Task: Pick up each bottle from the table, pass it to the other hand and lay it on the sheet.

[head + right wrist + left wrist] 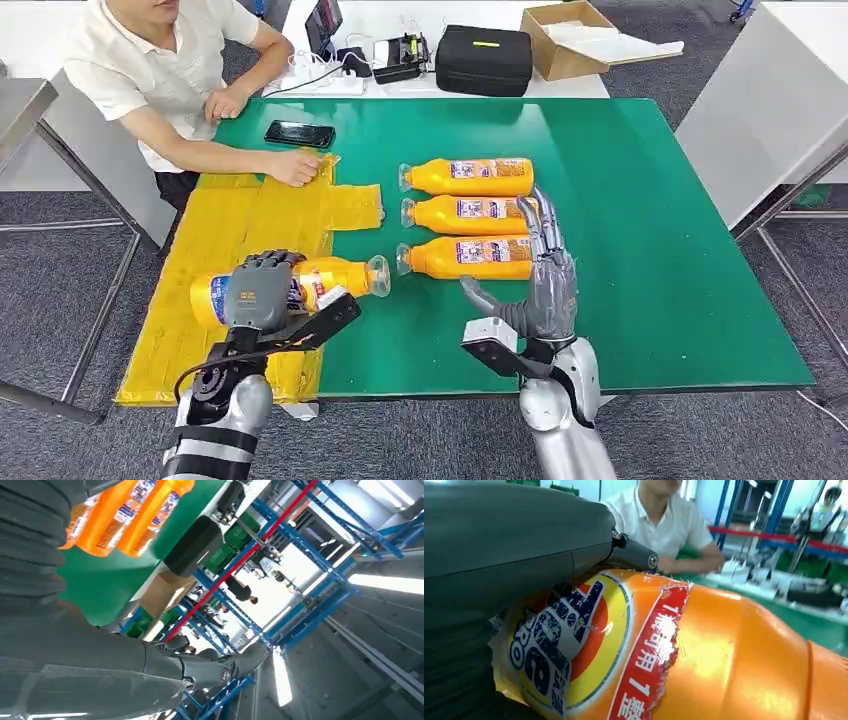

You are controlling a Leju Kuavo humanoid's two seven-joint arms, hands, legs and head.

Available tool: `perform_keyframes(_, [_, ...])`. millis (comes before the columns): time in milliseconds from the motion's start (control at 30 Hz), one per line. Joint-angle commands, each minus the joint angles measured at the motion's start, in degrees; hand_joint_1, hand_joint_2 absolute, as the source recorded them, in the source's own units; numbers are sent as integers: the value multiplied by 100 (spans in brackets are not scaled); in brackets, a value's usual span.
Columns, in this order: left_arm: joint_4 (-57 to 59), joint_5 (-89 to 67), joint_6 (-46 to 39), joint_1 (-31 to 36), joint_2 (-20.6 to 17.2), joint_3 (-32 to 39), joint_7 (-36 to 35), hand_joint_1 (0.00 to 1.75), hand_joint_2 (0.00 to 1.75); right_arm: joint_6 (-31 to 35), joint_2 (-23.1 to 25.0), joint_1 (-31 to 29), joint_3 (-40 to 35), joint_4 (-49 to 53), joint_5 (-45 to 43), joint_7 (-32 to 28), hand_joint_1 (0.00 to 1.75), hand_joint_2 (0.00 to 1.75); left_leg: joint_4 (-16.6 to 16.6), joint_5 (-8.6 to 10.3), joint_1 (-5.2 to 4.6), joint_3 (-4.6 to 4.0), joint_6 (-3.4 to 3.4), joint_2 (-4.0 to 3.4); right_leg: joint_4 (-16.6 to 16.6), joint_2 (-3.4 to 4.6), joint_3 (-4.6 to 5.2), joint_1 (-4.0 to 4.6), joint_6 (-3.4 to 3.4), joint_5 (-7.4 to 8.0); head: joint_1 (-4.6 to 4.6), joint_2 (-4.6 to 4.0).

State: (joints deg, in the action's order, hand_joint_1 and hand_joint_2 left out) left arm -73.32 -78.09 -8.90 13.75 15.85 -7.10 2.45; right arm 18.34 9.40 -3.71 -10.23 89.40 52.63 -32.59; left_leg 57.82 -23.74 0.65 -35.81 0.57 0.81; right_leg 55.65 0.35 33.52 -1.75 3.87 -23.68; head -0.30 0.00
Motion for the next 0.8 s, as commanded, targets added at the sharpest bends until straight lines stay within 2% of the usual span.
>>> perform_keyframes(33, [2429,134,367,1103,-254,575,-88,175,175,-175,-10,-546,33,-821,-168,-171,0,175,-6,-6,3,25,-1,-5,-7,-3,-27,7,-21,-6,0,0])
perform_keyframes(67, [2923,283,238,1327,-304,737,12,175,175,-224,-9,-661,-29,-996,-196,-213,0,175,-7,-2,1,20,-1,-5,-6,1,-20,4,-15,-1,0,0])
perform_keyframes(200, [3618,327,176,1650,-406,875,124,175,175,-255,10,-798,-158,-1230,-246,-272,0,175,-10,-4,5,39,-3,-23,-10,14,-36,11,-29,2,0,0])
perform_keyframes(300, [3707,357,56,1659,-363,943,179,175,175,-247,0,-772,-211,-1238,-262,-280,0,175,-5,4,1,17,-6,-6,-2,2,-17,4,-14,-1,0,0])
perform_keyframes(333, [3697,362,31,1651,-347,955,195,175,175,-243,-6,-760,-219,-1232,-268,-280,0,175,-4,-4,7,40,-7,-16,-3,4,-40,13,-34,-6,0,0])
perform_keyframes(433, [3589,369,47,1594,-308,986,199,175,175,-243,-11,-722,-226,-1231,-303,-280,0,175,-5,3,1,19,-6,-3,0,3,-23,3,-12,-1,0,0])
perform_keyframes(567, [3574,350,108,1558,-303,988,200,175,175,-277,-6,-706,-242,-1307,-368,-306,0,175,-5,3,2,25,-7,-6,-1,4,-28,5,-16,-1,0,0])
perform_keyframes(600, [3586,345,108,1560,-301,989,196,162,175,-283,-4,-715,-243,-1326,-375,-310,0,175,-5,4,2,21,-7,-4,0,3,-24,5,-14,1,0,0])
perform_keyframes(633, [3586,345,108,1560,-301,989,196,9,175,-283,-4,-715,-243,-1326,-375,-310,0,175,-6,3,2,27,-7,-8,-1,6,-28,5,-18,0,0,0])
perform_keyframes(667, [3666,344,182,1588,-297,996,191,0,175,-309,-1,-738,-239,-1386,-415,-326,0,175,-5,1,5,35,-8,-14,-2,8,-35,10,-26,0,0,0])
perform_keyframes(800, [3849,284,285,1641,-332,938,181,0,175,-340,-5,-782,-241,-1493,-448,-351,0,175,-5,5,4,32,-10,-9,-1,7,-33,7,-18,1,0,0])
